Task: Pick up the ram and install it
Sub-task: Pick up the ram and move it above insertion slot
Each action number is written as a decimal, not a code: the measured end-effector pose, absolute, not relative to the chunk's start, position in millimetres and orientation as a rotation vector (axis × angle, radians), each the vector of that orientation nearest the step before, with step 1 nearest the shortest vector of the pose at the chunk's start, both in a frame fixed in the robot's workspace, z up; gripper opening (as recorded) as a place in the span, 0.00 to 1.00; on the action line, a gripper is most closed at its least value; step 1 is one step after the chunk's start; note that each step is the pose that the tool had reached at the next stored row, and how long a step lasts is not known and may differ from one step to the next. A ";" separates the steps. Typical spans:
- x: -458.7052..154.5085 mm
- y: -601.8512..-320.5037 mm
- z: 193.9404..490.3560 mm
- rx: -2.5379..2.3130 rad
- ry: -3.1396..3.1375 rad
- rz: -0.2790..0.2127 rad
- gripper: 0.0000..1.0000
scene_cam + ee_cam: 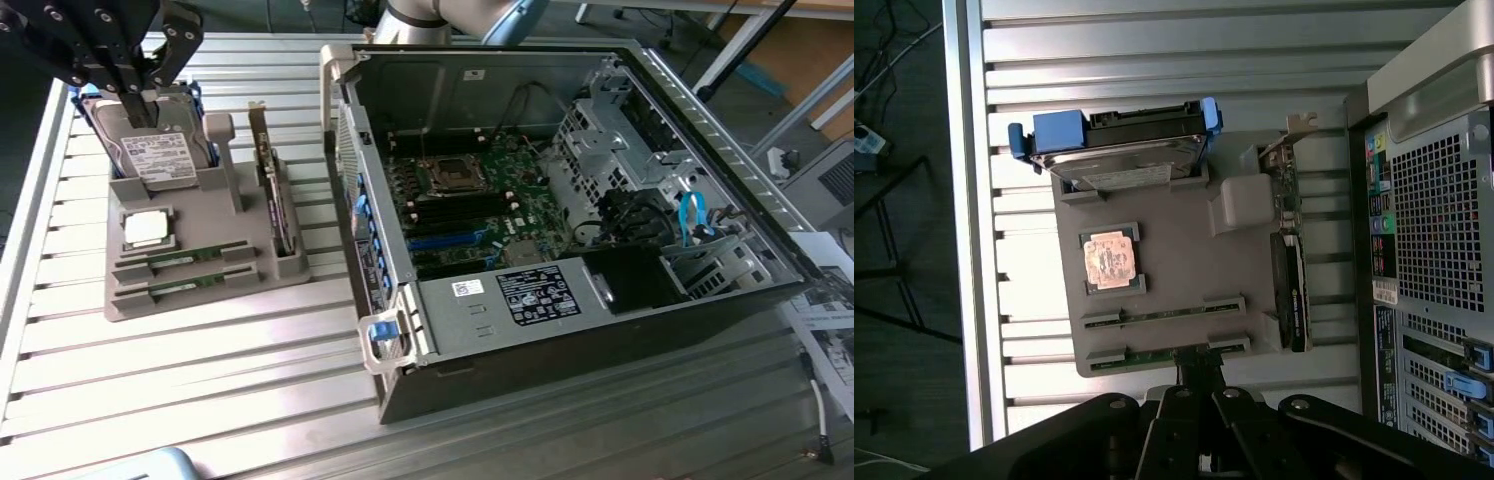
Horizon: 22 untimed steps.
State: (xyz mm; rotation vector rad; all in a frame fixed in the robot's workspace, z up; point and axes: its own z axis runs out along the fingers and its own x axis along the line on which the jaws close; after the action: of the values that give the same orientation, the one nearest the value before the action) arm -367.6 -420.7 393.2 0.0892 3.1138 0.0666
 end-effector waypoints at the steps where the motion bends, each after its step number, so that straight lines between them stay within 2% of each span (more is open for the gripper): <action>1: -367.6 -420.7 393.2 0.088 3.114 0.067 0.11; 22: -367.6 -420.7 393.2 -0.052 3.123 0.068 0.11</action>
State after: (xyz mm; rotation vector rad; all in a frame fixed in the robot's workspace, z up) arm -367.6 -420.7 393.2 -0.0521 3.1228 0.0683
